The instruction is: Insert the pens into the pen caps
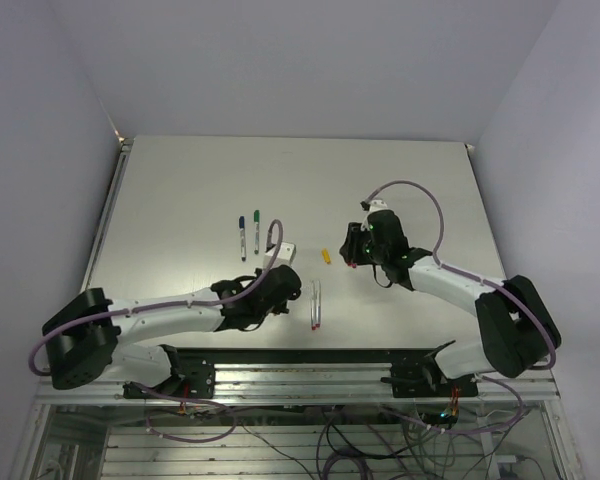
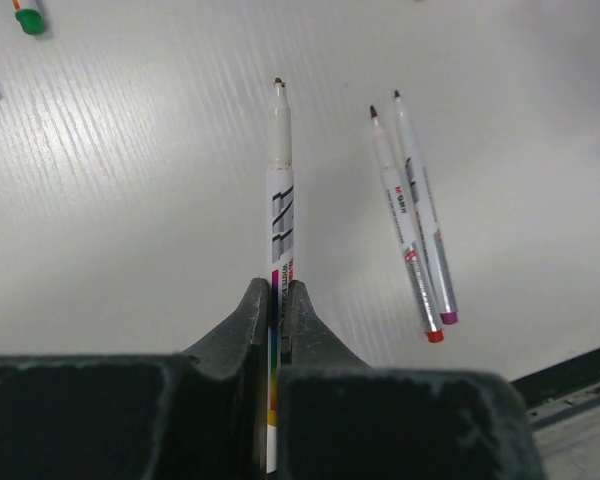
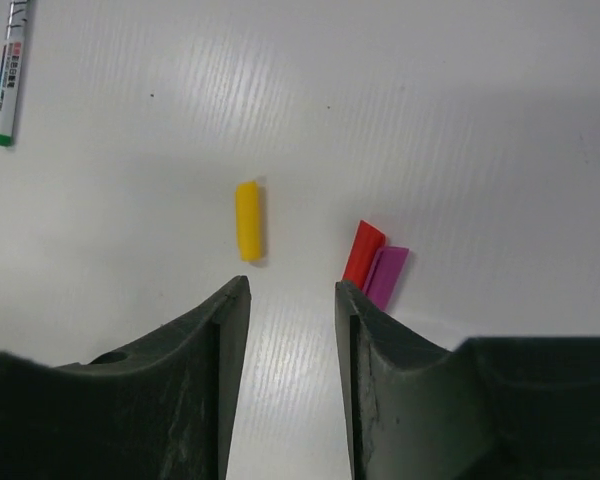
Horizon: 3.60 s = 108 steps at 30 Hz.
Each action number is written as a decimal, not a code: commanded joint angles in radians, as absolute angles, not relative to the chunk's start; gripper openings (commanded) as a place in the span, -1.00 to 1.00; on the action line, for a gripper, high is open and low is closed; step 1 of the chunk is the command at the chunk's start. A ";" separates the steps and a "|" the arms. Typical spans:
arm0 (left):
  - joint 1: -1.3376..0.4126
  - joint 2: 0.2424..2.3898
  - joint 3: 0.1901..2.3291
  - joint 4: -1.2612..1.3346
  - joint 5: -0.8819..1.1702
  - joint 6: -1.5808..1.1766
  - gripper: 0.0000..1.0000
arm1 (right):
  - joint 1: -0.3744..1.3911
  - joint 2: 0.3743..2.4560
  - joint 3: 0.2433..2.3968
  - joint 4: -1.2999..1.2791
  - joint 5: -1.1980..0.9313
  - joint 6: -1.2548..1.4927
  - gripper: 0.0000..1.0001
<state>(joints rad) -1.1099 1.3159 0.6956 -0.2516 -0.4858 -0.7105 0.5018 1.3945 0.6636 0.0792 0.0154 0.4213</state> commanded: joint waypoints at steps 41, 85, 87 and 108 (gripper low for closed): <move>-1.112 0.985 0.486 -0.005 -0.463 -0.692 -0.86 | 0.707 1.850 0.979 -0.103 0.224 0.256 -0.79; -1.112 1.134 0.430 0.894 -0.196 -0.578 -0.86 | 0.706 0.979 0.445 0.922 -0.006 0.576 -0.80; -1.113 1.132 0.421 0.932 -0.183 -0.575 -0.86 | 0.706 0.982 0.421 0.982 -0.011 0.590 -0.81; -1.112 1.142 0.402 1.017 -0.165 -0.575 -0.86 | 0.707 1.013 0.361 1.189 -0.042 0.666 -0.85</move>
